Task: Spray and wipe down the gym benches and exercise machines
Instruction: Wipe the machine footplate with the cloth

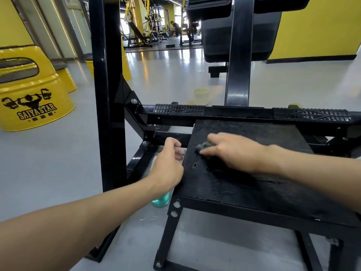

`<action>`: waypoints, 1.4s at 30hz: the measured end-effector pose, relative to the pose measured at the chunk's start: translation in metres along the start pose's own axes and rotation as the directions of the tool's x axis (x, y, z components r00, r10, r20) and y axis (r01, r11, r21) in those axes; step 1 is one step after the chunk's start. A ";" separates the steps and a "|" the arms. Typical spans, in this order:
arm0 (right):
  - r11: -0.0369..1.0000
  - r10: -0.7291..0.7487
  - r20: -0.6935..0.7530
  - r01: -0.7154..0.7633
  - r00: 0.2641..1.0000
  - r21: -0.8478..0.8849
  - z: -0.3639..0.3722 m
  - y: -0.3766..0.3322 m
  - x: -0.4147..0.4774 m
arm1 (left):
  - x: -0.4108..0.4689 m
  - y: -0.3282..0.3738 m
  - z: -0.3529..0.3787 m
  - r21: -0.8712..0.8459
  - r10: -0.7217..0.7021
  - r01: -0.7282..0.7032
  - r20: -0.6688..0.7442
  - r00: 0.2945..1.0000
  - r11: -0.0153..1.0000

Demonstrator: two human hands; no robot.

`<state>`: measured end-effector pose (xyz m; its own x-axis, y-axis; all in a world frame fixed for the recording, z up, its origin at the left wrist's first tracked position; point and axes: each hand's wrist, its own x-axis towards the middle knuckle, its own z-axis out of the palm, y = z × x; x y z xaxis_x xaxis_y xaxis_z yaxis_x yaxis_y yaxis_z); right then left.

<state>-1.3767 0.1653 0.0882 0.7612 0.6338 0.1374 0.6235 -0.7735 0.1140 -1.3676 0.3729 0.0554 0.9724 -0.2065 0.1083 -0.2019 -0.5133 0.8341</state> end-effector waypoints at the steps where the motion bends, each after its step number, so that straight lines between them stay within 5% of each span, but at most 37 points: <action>1: 0.997 0.078 -0.010 -0.078 0.997 0.020 0.000 0.008 0.000 | -0.001 0.001 0.001 0.024 0.014 -0.014 0.006 1.000 1.000; 3: 0.994 0.111 -0.025 -0.110 0.994 0.025 0.001 0.002 -0.002 | -0.001 0.003 0.002 0.068 0.045 -0.046 0.015 0.999 0.997; 8: 0.990 -0.121 0.048 0.117 0.991 0.082 -0.006 -0.046 -0.027 | -0.002 0.010 0.003 0.166 0.089 -0.097 0.053 0.995 0.981; 14: 0.993 0.120 0.030 -0.119 0.992 -0.020 -0.002 0.008 -0.017 | -0.004 0.018 0.007 0.288 0.109 -0.147 0.144 0.984 0.946; 20: 0.988 -0.145 0.101 0.138 0.984 0.076 -0.014 -0.049 -0.035 | -0.001 0.019 0.005 0.323 0.111 -0.163 0.173 0.979 0.932; 22: 0.994 -0.102 0.062 0.099 0.993 0.048 -0.011 -0.026 -0.036 | -0.001 0.019 0.006 0.351 0.136 -0.194 0.183 0.974 0.916; 26: 0.978 0.209 0.055 -0.209 0.976 0.000 -0.009 0.024 -0.036 | 0.000 0.020 0.007 0.425 0.202 -0.287 0.235 0.951 0.858; 32: 0.994 -0.101 0.075 0.097 0.992 0.049 -0.013 -0.044 -0.048 | -0.001 0.024 0.009 0.542 0.218 -0.327 0.257 0.942 0.774; 35: 0.999 -0.039 0.045 0.040 0.998 -0.015 -0.009 -0.011 -0.049 | -0.003 0.025 0.010 0.575 0.231 -0.337 0.252 0.940 0.745; 39: 0.971 0.225 0.051 -0.219 0.973 -0.100 -0.003 0.029 -0.050 | -0.004 0.029 0.010 0.621 0.251 -0.372 0.277 0.927 0.690; 42: 0.992 0.107 0.032 -0.105 0.994 -0.072 -0.009 -0.003 -0.051 | -0.008 0.036 0.011 0.629 0.274 -0.409 0.305 0.912 0.661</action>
<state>-1.4193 0.1355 0.0892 0.8289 0.5469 0.1175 0.5258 -0.8335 0.1699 -1.3841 0.3470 0.0785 0.7959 -0.5833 0.1623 -0.6048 -0.7788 0.1666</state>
